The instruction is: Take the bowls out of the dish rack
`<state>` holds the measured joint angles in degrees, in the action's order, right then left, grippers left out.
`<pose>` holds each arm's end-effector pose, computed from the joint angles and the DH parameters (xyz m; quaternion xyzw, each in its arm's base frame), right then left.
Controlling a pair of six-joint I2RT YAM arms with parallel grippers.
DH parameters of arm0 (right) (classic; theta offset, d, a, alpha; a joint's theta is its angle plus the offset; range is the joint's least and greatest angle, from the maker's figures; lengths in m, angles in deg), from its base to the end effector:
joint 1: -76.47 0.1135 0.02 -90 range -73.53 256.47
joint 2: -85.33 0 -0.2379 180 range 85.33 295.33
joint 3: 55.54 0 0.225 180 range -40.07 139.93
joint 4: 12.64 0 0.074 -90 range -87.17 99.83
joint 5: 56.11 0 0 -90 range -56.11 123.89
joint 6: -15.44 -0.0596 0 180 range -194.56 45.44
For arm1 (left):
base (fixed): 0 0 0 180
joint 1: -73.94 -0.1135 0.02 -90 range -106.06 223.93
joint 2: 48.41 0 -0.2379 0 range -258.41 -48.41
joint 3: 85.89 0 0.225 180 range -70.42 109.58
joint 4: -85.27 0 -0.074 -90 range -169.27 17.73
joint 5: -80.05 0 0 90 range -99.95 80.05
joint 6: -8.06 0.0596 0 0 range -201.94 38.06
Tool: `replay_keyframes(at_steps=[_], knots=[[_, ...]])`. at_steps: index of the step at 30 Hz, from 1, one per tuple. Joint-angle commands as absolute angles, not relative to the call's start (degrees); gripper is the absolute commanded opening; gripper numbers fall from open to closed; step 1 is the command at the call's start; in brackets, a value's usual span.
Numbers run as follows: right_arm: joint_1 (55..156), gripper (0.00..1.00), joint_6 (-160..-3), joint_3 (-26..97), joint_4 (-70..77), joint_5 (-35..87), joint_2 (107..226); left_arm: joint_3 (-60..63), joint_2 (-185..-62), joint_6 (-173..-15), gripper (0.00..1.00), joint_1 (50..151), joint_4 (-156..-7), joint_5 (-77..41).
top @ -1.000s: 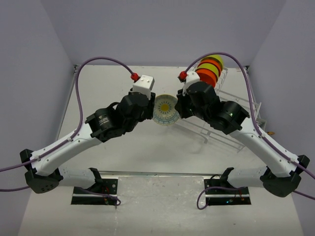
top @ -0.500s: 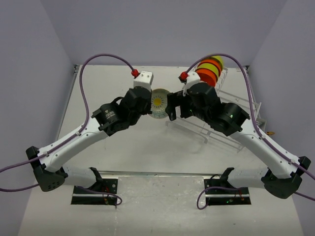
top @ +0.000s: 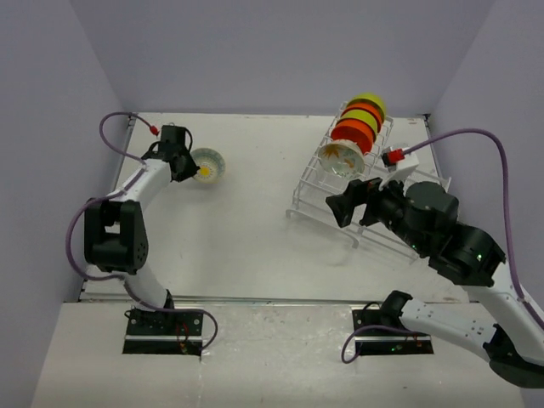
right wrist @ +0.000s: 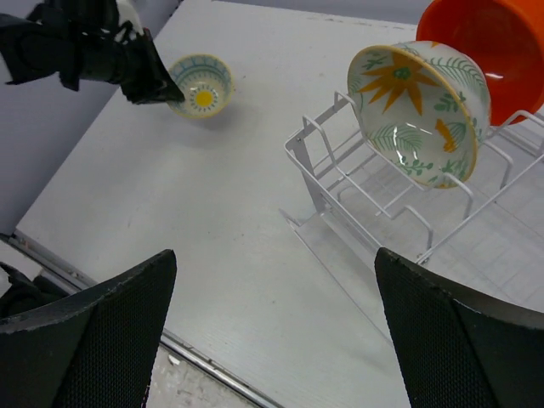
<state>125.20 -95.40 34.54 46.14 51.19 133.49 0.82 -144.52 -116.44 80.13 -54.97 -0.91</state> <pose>0.1149 0.1041 0.4031 -0.1044 0.7922 0.2368 0.5527 0.3531 -0.0289 0.2128 -0.2551 0.8992 -0.0517 0.3518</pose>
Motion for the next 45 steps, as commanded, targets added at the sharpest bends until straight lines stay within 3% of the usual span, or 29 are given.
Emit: replay_keyframes(at_steps=[1, 6, 13, 14, 15, 16, 19, 24, 31, 34, 39, 40, 42, 43, 45], knots=[[125.3, 0.99, -95.6, 33.6, 48.4, 53.5, 131.7, 5.9, -151.6, -120.5, 0.0, 77.5, -62.6, -10.7], [125.1, 0.99, -94.5, 32.3, 51.3, 58.4, 131.8, 8.6, -161.5, -122.3, 0.0, 74.6, -65.6, -15.8], [120.5, 0.99, -89.7, 33.5, 50.7, 58.1, 136.7, 7.4, -163.5, -124.2, 0.01, 74.1, -66.3, -15.4], [118.5, 0.99, -89.0, 34.6, 50.3, 57.9, 138.9, 7.1, -163.2, -124.5, 0.28, 74.1, -66.3, -15.5], [117.6, 0.99, -87.1, 35.3, 50.1, 59.1, 140.3, 6.8, -162.8, -124.6, 0.43, 74.1, -66.3, -15.5], [117.1, 0.99, -85.8, 36.2, 50.1, 60.1, 141.7, 6.6, -162.4, -124.7, 0.5, 74.1, -66.3, -15.5], [116.6, 0.99, -81.7, 41.4, 50.0, 65.7, 147.6, 6.1, -159.6, -124.7, 0.98, 74.1, -64.3, -14.5], [116.5, 0.96, -76.3, 48.0, 50.0, 69.8, 153.2, 1.6, -147.5, -123.0, 1.0, 74.2, -60.6, -11.4], [115.9, 0.67, -67.6, 53.1, 47.7, 77.4, 161.1, -20.2, -113.6, -120.7, 1.0, 74.3, -64.2, -13.0], [115.8, 0.53, -64.9, 53.2, 45.6, 78.5, 163.4, -22.8, -102.3, -117.8, 1.0, 74.3, -61.6, -14.9], [115.8, 0.42, -64.1, 52.2, 44.3, 78.3, 166.1, -20.1, -93.2, -111.7, 1.0, 74.4, -51.6, -15.9], [115.7, 0.33, -64.1, 51.3, 43.6, 78.4, 166.3, -18.7, -91.4, -111.2, 1.0, 74.4, -50.3, -15.5], [115.8, 0.26, -63.1, 48.9, 41.0, 81.8, 166.6, -16.5, -90.2, -109.1, 1.0, 74.4, -46.8, -14.3], [115.8, 0.17, -62.2, 48.1, 40.2, 83.3, 166.5, -15.7, -90.2, -108.6, 1.0, 74.4, -45.8, -14.0], [115.9, 0.1, -61.8, 46.7, 39.0, 87.0, 166.5, -14.1, -90.3, -107.3, 1.0, 74.4, -43.2, -13.1]])
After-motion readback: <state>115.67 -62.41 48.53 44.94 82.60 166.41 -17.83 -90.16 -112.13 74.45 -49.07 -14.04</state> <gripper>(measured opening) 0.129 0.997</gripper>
